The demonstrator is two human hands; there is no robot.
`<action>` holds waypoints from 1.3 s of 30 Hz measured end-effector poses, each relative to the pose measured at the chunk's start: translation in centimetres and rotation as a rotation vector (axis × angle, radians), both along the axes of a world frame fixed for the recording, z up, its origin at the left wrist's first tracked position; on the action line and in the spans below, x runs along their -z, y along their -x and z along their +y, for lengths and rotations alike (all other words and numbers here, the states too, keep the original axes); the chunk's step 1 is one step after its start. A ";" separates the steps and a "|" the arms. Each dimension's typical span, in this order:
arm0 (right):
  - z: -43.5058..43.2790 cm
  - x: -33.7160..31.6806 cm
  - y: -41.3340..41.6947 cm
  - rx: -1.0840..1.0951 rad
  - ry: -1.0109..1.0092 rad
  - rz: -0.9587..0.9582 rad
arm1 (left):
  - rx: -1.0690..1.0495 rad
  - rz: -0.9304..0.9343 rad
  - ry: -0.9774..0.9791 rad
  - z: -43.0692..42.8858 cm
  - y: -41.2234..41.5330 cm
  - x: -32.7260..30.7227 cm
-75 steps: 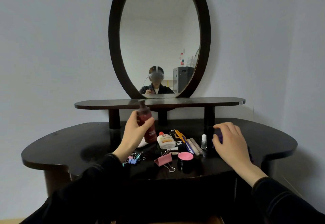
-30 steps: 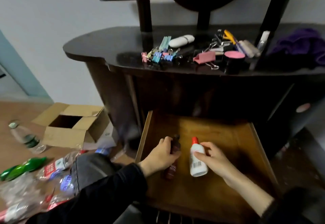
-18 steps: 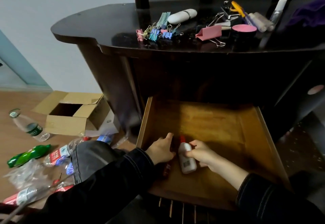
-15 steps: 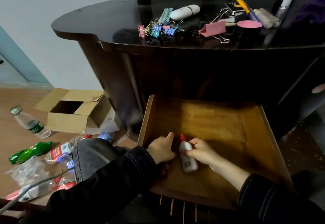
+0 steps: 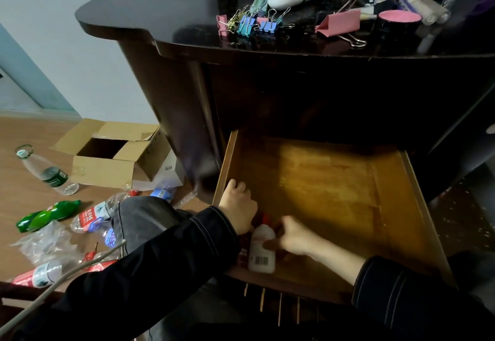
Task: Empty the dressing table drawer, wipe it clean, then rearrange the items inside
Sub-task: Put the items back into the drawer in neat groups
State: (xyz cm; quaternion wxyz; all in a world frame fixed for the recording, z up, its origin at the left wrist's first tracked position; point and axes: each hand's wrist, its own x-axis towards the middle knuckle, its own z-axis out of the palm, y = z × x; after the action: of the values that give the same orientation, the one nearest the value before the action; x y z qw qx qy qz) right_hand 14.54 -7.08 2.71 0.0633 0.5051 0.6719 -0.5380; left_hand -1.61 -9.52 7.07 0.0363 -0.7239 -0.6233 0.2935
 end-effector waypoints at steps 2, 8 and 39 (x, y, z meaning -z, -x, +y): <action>-0.3 0.0 0.3 -0.080 -0.102 -0.059 | 0.000 0.016 0.037 0.0 0.1 -0.3; -1.2 0.4 0.4 -0.144 -0.086 -0.020 | -0.012 0.035 0.112 0.0 -0.2 -0.7; 10.3 -28.0 -7.9 0.201 -1.665 0.086 | 0.227 -1.160 -1.172 5.1 -4.5 -24.5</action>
State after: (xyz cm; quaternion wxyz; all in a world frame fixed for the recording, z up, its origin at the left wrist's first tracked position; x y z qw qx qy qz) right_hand 22.45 3.22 30.70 -0.4041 0.4233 0.8032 0.1117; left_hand 2.90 -4.39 31.60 0.1098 -0.6824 -0.5182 -0.5037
